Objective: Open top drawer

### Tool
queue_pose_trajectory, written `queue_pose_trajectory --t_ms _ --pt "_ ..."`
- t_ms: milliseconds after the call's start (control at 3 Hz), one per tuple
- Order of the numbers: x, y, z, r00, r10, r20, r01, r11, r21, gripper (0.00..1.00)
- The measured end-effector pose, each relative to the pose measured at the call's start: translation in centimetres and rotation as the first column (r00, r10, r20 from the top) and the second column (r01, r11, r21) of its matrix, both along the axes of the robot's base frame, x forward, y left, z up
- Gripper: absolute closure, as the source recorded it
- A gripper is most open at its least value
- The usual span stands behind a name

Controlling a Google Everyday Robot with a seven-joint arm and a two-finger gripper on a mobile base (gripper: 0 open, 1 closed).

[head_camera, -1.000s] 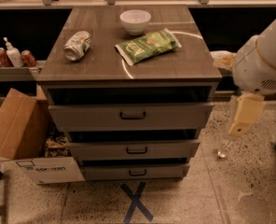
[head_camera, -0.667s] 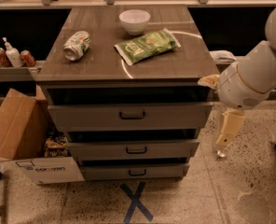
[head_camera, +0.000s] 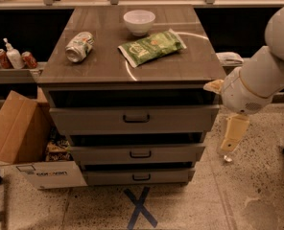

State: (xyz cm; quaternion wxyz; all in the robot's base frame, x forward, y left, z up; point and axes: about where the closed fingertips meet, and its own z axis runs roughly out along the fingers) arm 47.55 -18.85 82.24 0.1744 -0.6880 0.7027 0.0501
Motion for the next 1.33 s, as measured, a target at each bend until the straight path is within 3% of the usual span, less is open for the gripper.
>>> queue_pose_trajectory --t_ms 667,1000,1333 --pt "3.5 -3.4 -8.0 0.9979 -0.064 -0.015 0.063 0.996 -0.063 0.0" --pt "5.6 -4.1 -11.5 0.9978 -0.066 0.0 0.066 0.996 -0.066 0.0" --pt "8.2 -3.5 -13.9 0.9993 -0.032 0.02 0.033 0.996 -0.084 0.0"
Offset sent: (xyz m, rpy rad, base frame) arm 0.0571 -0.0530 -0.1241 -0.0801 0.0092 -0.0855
